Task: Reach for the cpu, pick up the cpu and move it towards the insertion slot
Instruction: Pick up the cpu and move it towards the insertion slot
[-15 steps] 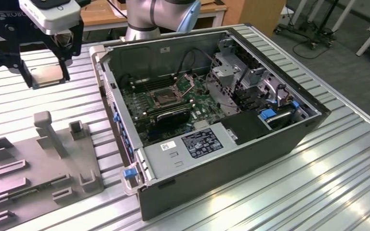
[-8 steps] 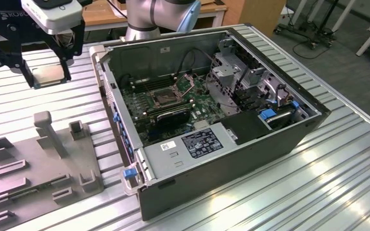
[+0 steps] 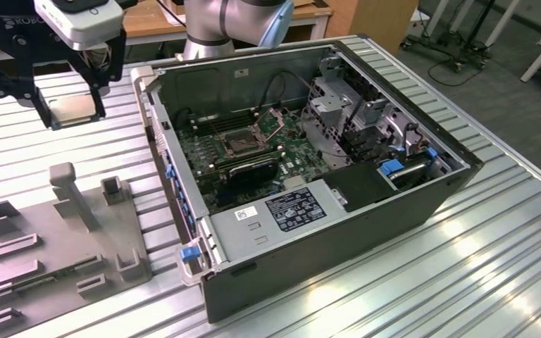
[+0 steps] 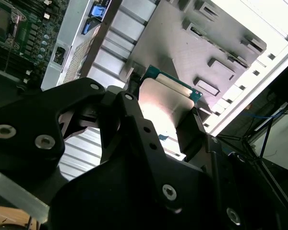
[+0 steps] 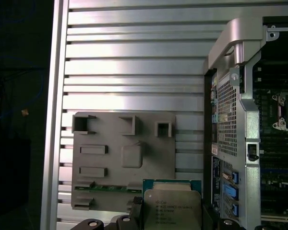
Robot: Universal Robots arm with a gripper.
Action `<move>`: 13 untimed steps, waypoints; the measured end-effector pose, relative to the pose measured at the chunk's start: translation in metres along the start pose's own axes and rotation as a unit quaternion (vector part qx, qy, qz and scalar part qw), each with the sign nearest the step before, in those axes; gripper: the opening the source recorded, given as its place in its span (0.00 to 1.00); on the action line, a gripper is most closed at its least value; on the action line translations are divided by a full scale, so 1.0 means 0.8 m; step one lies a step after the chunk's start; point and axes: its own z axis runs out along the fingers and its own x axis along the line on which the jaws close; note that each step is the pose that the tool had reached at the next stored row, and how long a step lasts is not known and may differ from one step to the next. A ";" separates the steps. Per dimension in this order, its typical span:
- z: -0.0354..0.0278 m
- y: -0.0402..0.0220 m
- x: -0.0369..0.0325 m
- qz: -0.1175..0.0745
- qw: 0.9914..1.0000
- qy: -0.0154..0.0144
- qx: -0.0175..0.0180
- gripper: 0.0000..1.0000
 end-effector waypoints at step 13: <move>0.0000 -0.0001 -0.0046 0.000 1.000 0.000 0.000 0.55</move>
